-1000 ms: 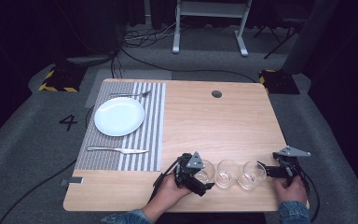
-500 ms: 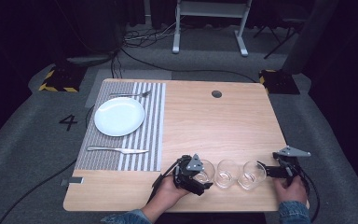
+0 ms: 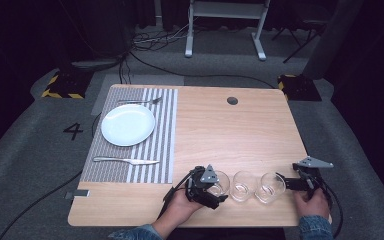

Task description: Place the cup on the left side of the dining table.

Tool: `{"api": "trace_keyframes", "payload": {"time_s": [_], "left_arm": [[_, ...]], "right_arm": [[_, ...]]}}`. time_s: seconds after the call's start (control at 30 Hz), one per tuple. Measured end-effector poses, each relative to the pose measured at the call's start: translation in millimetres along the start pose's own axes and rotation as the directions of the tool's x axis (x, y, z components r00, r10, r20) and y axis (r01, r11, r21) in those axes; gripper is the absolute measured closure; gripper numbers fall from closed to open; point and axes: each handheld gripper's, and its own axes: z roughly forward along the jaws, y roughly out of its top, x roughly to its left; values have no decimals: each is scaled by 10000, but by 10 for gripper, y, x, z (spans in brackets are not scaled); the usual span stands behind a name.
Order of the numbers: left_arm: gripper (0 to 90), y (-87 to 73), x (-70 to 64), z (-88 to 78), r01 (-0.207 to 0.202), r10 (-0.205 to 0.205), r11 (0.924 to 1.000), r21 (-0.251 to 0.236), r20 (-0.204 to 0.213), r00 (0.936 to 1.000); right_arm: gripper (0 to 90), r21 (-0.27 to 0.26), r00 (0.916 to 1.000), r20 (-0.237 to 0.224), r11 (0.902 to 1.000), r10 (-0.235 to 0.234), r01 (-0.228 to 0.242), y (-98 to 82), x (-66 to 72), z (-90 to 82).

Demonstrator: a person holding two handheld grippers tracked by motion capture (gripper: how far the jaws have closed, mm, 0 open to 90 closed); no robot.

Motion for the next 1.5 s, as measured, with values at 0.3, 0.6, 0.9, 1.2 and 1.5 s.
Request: {"api": "trace_keyframes", "payload": {"time_s": [0.3, 0.6, 0.9, 1.2, 1.5], "left_arm": [[198, 76, 18, -140, -29, 28, 10000, -45, -231, 9997], [199, 201, 49, -396, -263, 264, 9996, 36, -327, 9991], [199, 249, 175, -679, -25, 9, 9996, -298, -533, 9986], [199, 261, 300, -913, 293, -348, 9967, -760, -728, 9967], [200, 297, 413, -1083, 529, -652, 9905, -1266, -951, 9933]], "right_arm": [[145, 1, 10000, 1, 10000, 1, -1, 0, 0, 0], [145, 2, 10000, 11, 10000, -3, 3, 0, 0, 0], [145, 2, 10000, 11, 10000, -2, 2, 0, 0, 0], [145, 0, 10000, 1, 10000, 2, -2, 0, 0, 0], [145, -1, 10000, 14, 10000, 8, -8, 0, -2, 0]]}}
